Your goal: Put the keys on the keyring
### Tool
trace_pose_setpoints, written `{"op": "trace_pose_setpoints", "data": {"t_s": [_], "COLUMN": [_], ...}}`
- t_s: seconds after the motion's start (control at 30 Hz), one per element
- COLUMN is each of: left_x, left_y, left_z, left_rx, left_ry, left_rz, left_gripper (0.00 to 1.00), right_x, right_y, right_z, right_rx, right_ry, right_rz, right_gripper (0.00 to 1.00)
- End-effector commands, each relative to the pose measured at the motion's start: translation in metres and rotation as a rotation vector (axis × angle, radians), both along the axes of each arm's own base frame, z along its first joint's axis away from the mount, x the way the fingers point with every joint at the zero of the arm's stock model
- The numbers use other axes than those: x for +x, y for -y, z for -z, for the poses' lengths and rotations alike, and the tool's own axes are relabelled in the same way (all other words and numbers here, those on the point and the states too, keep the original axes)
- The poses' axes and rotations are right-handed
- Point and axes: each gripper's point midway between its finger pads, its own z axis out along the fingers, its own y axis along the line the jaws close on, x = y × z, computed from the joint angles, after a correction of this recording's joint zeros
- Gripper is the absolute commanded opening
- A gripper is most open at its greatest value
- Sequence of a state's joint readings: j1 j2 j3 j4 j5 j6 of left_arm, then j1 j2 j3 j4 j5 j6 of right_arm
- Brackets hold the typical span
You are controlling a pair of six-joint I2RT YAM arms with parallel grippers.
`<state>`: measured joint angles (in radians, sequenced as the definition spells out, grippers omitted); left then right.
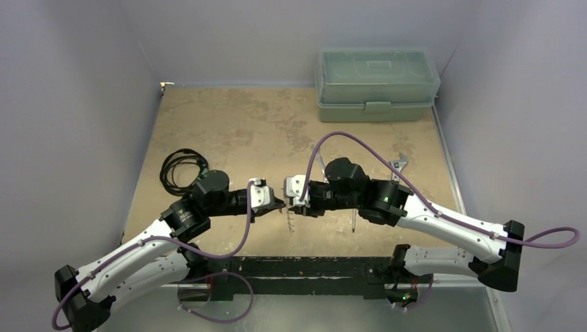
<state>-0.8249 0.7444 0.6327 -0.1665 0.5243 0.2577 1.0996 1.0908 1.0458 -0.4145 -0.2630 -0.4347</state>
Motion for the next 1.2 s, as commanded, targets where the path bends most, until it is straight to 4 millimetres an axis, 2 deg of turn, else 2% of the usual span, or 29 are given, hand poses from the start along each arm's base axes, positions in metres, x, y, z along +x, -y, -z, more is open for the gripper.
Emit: {"op": "trace_pose_setpoints", "data": {"t_s": [0.0,0.4,0.9,1.07,1.17], "left_x": [0.0,-0.003,-0.006,-0.006,-0.007], "left_y": [0.005,0.005,0.004,0.004,0.004], "left_z": [-0.031,-0.034,-0.039,-0.037,-0.038], "left_rx": [-0.062,-0.075,-0.093,-0.091,-0.093], "left_ry": [0.065,0.068,0.082,0.079,0.079], "left_rz": [0.029,0.043,0.049,0.05,0.057], "left_gripper": [0.0,0.0,0.0,0.0,0.0], "right_x": [0.003,0.004,0.004,0.004,0.003], "right_y": [-0.009,-0.016,-0.015,-0.015,-0.016], "right_z": [-0.018,-0.014,0.0,-0.004,-0.006], "right_rx": [0.053,0.063,0.03,0.045,0.055], "right_ry": [0.047,0.045,0.028,0.034,0.036], "right_rz": [-0.018,-0.029,-0.028,-0.028,-0.033], "right_gripper": [0.36,0.29,0.31,0.12,0.05]}}
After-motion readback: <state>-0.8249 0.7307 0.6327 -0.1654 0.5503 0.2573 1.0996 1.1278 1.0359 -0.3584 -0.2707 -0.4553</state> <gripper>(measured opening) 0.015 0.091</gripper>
